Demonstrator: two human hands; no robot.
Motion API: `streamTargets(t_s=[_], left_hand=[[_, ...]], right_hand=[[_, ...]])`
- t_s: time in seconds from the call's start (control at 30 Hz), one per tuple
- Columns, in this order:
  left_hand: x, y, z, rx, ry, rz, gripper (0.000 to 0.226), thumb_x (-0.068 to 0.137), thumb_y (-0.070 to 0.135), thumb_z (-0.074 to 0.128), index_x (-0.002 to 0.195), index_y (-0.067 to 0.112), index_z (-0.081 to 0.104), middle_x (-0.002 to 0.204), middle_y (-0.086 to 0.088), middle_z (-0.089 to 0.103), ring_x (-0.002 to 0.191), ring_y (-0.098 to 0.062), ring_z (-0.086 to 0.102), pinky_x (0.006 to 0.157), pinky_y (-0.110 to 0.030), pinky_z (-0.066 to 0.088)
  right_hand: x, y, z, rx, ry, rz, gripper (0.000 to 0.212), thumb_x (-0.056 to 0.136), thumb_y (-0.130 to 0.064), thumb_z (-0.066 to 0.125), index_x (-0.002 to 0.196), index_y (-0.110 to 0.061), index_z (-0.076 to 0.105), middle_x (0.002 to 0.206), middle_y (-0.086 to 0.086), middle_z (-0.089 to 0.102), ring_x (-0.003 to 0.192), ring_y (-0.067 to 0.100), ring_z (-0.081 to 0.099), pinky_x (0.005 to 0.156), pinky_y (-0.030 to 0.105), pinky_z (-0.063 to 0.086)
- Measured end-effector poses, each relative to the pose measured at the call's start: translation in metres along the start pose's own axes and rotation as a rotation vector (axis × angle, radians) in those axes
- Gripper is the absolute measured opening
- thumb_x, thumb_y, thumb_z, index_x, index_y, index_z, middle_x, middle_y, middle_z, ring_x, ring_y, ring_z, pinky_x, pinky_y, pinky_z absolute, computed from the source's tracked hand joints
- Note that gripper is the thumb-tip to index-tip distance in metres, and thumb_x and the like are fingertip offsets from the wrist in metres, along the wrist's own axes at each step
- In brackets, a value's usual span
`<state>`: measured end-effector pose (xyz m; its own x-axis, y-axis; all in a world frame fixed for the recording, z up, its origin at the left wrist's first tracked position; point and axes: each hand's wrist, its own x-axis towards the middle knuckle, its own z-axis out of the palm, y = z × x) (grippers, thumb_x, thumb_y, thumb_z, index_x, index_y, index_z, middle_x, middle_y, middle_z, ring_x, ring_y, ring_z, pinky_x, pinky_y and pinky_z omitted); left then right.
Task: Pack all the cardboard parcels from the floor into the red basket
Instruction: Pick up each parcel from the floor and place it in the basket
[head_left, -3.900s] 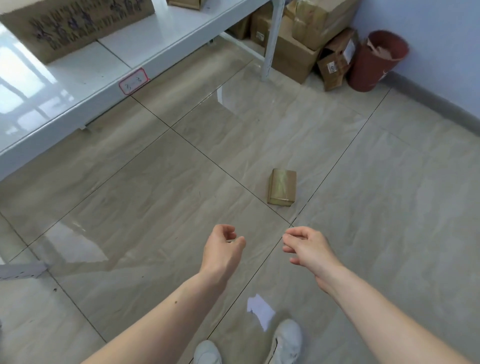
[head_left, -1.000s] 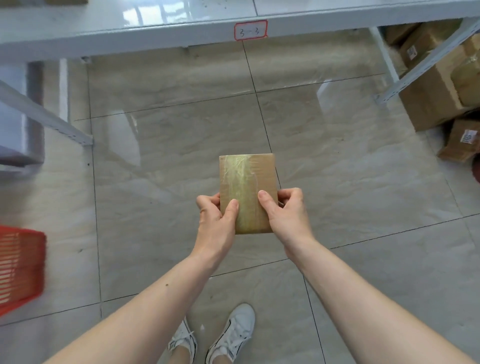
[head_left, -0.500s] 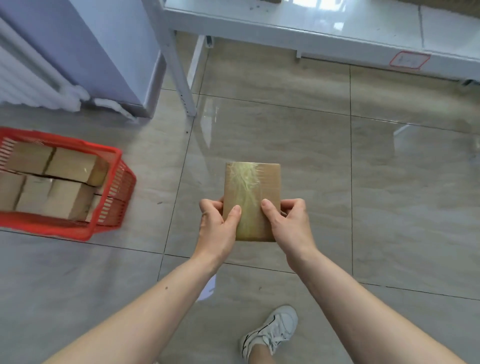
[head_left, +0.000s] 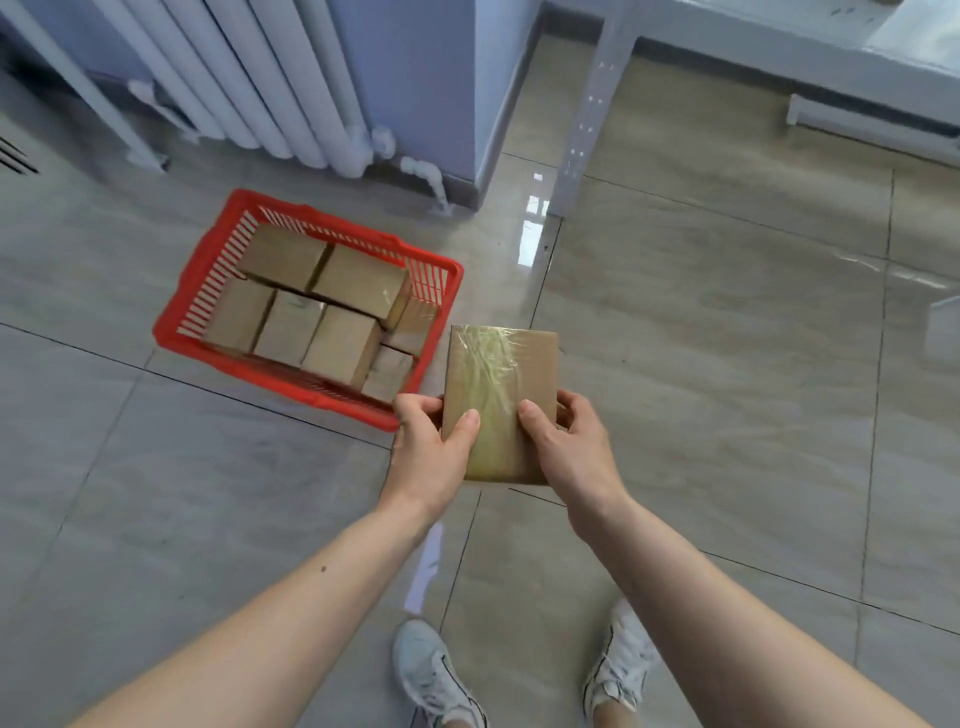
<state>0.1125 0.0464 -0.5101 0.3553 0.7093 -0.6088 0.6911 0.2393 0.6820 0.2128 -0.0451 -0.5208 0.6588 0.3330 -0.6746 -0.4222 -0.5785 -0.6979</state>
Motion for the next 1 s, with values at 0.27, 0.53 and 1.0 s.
streamTargets(t_s=[0.27,0.53,1.0], left_hand=[[0.049,-0.024,-0.068,-0.111,-0.013,0.02,0.042,0.095,0.026,0.055,0.135,0.024,0.039,0.104,0.018,0.057,0.096,-0.003,0.058,0.073,-0.018,0.043],[0.123,-0.014,-0.091,-0.146,-0.075,-0.014,0.042,0.095,0.024,0.056,0.135,0.028,0.041,0.104,0.023,0.057,0.097,0.003,0.058,0.081,-0.023,0.051],[0.233,-0.056,-0.115,0.053,-0.252,-0.118,0.058,0.092,0.03,0.059,0.146,0.029,0.036,0.138,0.005,0.055,0.124,-0.013,0.052,0.107,-0.04,0.044]], right_hand=[[0.015,-0.022,0.084,-0.006,-0.081,-0.019,0.029,0.089,-0.032,0.067,0.114,-0.027,0.054,0.109,-0.01,0.066,0.103,0.01,0.065,0.091,0.035,0.054],[0.065,-0.05,0.127,-0.02,-0.099,0.056,0.032,0.09,-0.034,0.065,0.117,-0.022,0.057,0.11,-0.004,0.067,0.099,0.014,0.068,0.089,0.04,0.057],[0.127,-0.027,0.219,-0.101,0.037,0.173,0.033,0.091,-0.028,0.061,0.12,-0.023,0.047,0.121,0.005,0.059,0.107,0.02,0.062,0.094,0.046,0.054]])
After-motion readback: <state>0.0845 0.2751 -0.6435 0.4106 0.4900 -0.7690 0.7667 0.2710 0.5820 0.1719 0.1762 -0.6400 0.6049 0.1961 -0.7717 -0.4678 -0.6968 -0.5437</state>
